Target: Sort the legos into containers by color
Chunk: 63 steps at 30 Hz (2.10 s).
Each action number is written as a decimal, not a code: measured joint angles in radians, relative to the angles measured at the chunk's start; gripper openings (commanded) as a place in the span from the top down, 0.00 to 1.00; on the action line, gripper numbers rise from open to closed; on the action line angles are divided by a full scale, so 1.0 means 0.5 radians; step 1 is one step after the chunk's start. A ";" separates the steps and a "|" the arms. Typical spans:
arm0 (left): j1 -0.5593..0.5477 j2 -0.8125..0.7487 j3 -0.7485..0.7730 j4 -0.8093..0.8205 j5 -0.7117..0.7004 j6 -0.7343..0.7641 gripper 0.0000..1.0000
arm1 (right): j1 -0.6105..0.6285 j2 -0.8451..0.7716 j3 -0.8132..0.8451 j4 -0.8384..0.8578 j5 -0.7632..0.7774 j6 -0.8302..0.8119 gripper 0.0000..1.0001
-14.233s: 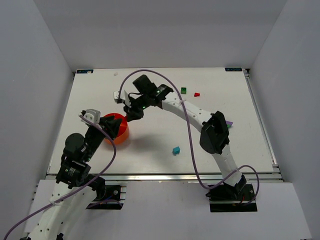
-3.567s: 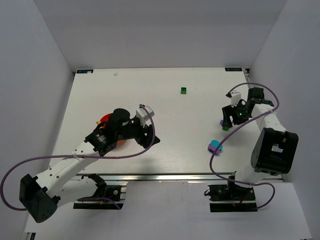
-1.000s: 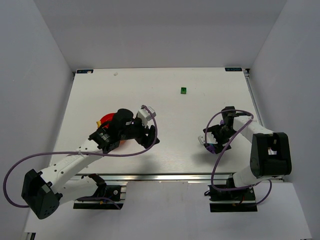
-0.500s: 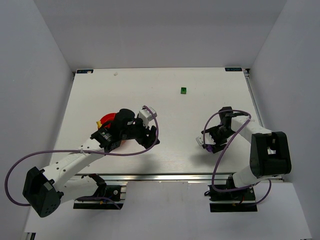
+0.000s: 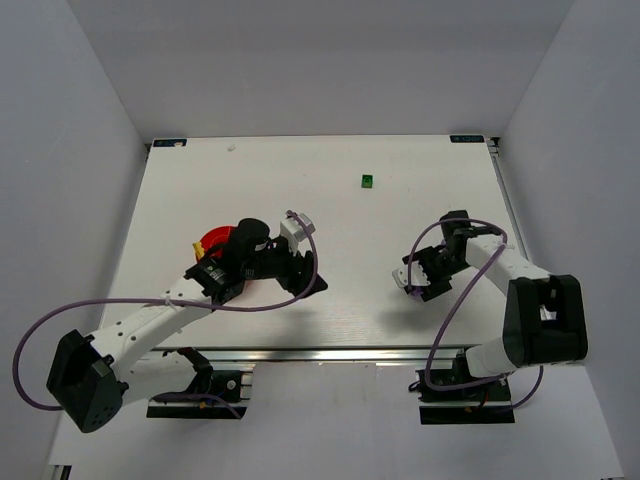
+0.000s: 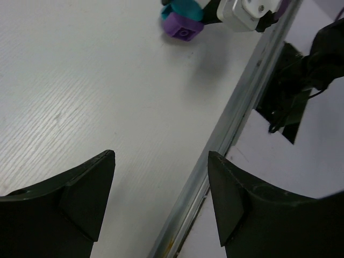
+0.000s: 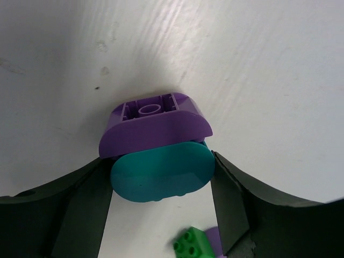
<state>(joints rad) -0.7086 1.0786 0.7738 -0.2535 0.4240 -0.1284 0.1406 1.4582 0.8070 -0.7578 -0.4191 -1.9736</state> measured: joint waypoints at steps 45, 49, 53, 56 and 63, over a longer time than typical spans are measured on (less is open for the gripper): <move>-0.119 1.034 0.355 1.272 -0.027 -1.437 0.75 | 0.742 -0.687 0.235 0.662 0.072 2.342 1.00; -0.119 1.035 0.375 1.215 -0.041 -1.413 0.98 | 0.750 -0.694 0.203 0.700 0.117 2.374 1.00; -0.120 1.035 0.381 1.164 -0.065 -1.377 1.00 | 0.761 -0.699 0.150 0.768 0.153 2.434 1.00; -0.117 1.019 0.388 1.099 -0.092 -1.337 1.00 | 0.769 -0.698 0.116 0.823 0.169 2.494 1.00; -0.047 0.642 0.396 0.611 -0.354 -1.051 1.00 | 0.720 -0.697 0.005 0.943 0.329 2.645 1.00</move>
<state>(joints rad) -0.7322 1.3998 0.9718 0.0521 0.2470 -0.6540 0.5007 1.1095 0.8097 -0.2863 -0.2546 -0.6510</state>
